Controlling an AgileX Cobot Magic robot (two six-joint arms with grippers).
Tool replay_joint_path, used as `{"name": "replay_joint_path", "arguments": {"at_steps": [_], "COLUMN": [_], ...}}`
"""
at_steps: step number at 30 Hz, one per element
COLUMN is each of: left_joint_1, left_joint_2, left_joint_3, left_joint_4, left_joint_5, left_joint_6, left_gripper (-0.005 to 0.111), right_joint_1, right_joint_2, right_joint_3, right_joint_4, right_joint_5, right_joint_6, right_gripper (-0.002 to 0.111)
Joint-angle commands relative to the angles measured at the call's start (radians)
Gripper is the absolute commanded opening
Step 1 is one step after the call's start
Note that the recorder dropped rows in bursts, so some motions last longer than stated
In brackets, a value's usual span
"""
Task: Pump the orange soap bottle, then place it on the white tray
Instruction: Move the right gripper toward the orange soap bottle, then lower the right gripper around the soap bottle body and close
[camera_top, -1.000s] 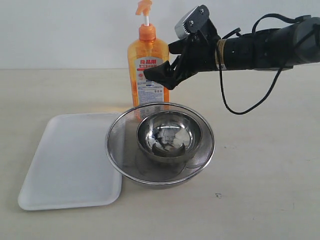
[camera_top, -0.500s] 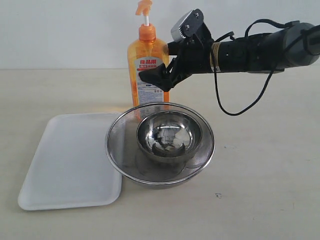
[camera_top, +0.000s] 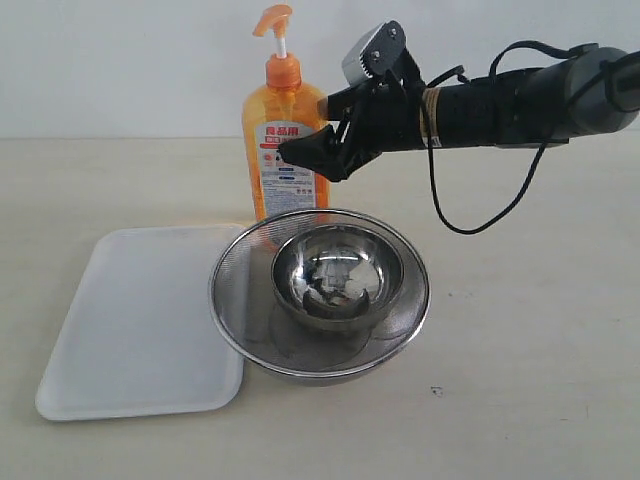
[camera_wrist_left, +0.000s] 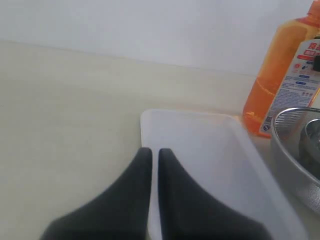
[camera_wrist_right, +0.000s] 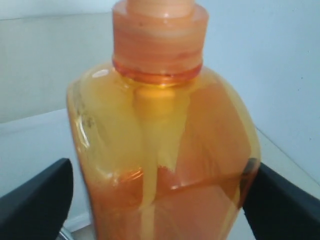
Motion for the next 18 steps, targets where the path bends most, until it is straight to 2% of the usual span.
{"name": "replay_joint_path", "arguments": {"at_steps": [1, 5, 7, 9, 14, 18], "left_joint_1": [0.001, 0.001, 0.001, 0.001, 0.001, 0.001], "left_joint_2": [-0.003, -0.003, -0.003, -0.003, -0.003, -0.003], "left_joint_3": [0.004, 0.004, 0.004, 0.004, 0.004, 0.004], "left_joint_4": [-0.008, -0.008, -0.008, -0.008, -0.008, -0.008], "left_joint_5": [-0.004, -0.004, -0.004, -0.004, -0.004, -0.004], "left_joint_6": [0.002, 0.002, 0.002, 0.002, 0.002, 0.002], "left_gripper": [0.005, 0.005, 0.005, 0.005, 0.005, 0.005], "right_joint_1": [0.001, 0.001, 0.001, 0.001, 0.001, 0.001], "right_joint_2": [0.006, 0.01, 0.01, 0.01, 0.01, 0.01], "right_joint_3": [-0.004, -0.004, -0.004, -0.004, -0.004, -0.004], "right_joint_4": [-0.003, 0.068, 0.094, 0.109, 0.115, 0.172], "right_joint_5": [-0.036, -0.017, -0.014, -0.014, -0.008, 0.055], "right_joint_6": [-0.026, -0.055, -0.055, -0.047, -0.036, -0.058], "right_gripper": [0.078, 0.078, 0.074, 0.058, 0.001, 0.001]}}
